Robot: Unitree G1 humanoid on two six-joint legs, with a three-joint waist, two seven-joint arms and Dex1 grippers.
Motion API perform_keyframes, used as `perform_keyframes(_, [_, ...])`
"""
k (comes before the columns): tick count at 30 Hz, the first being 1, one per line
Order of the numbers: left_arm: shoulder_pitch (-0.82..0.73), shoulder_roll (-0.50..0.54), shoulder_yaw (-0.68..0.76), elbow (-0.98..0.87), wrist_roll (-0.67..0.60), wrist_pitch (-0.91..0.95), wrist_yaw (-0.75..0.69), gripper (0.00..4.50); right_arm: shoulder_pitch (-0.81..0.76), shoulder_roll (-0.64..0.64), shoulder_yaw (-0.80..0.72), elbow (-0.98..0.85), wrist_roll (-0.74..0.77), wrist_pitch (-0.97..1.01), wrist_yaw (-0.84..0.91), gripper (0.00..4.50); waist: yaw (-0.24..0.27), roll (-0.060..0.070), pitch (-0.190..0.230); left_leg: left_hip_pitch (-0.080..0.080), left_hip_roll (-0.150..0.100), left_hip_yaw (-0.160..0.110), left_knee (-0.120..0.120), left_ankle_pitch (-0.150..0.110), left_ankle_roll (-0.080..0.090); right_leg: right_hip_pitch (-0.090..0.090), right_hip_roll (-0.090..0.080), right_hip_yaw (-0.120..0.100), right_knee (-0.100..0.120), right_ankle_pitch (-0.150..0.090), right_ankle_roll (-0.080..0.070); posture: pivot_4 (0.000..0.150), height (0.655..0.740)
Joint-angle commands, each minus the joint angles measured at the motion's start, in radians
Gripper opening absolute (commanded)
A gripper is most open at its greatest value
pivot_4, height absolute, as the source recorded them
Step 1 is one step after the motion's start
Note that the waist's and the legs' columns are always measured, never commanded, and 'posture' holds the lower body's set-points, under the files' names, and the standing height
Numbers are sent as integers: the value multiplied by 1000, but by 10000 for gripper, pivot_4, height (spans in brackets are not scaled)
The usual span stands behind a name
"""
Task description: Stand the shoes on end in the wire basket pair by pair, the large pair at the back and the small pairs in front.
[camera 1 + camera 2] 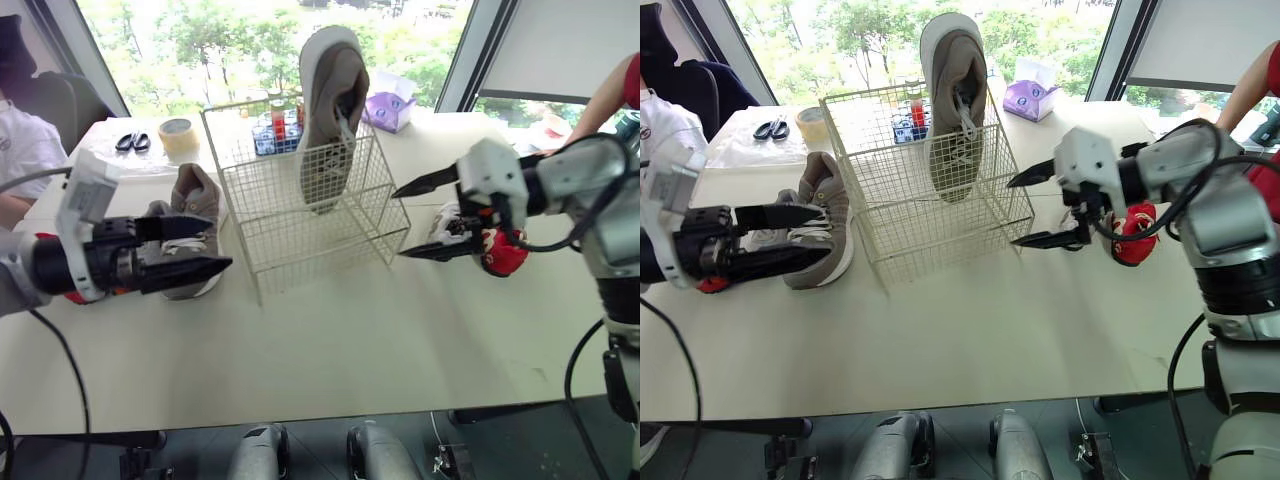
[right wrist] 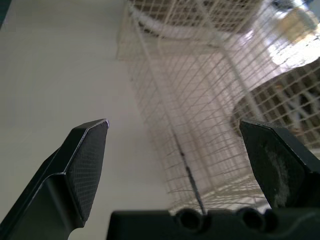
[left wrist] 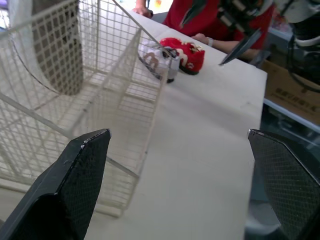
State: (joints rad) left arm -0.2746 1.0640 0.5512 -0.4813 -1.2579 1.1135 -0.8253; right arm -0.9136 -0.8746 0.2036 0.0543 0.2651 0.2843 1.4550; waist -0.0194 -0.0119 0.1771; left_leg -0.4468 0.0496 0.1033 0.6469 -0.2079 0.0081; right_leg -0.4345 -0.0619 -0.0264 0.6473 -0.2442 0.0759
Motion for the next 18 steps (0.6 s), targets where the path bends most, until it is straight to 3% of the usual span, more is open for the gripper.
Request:
perform_keyframes(1, [62, 22, 55, -103, -41, 5, 13, 45000, -79, 51, 49, 121, -82, -124, 23, 44856, 0, 0, 0, 0, 0, 0, 0, 0, 0, 0, 0, 0, 0, 0, 0, 1500, 7351])
perform_keyframes(7, [163, -1, 105, -175, -90, -22, 91, 45000, -185, 146, 144, 392, -216, -287, 59, 44856, 8, 0, 0, 0, -1, -1, 1, 0, 0, 1, -1, 0, 0, 0, -1, 1500, 7351])
perform_keyframes(8, [168, -5, 105, -180, -96, -30, 106, 45000, -191, 156, 160, 427, -237, -314, 66, 42468, 8, 0, 0, 0, -1, -1, 1, 0, 0, 1, -1, 0, 0, 0, -1, 1500, 7351])
perform_keyframes(10, [177, -8, 105, -189, -109, -43, 132, 45000, -191, 163, 180, 462, -259, -333, 103, 36426, 7, 0, 0, 1, -1, -1, 1, 0, 0, 2, -1, -1, -1, 0, -1, 1500, 7351])
perform_keyframes(17, [215, -6, 114, -201, -137, -77, 188, 45000, -161, 179, 190, 441, -313, -315, 85, 466, 8, 0, 0, 1, -1, -1, 0, 0, -1, 2, -2, -1, -1, 0, -1, 1500, 7351])
perform_keyframes(18, [217, -6, 110, -203, -138, -83, 194, 45000, -156, 183, 184, 425, -320, -298, 62, 122, 7, 0, 0, 2, -1, -1, 0, 0, -1, 3, -2, -1, -1, 0, -1, 1500, 7351])
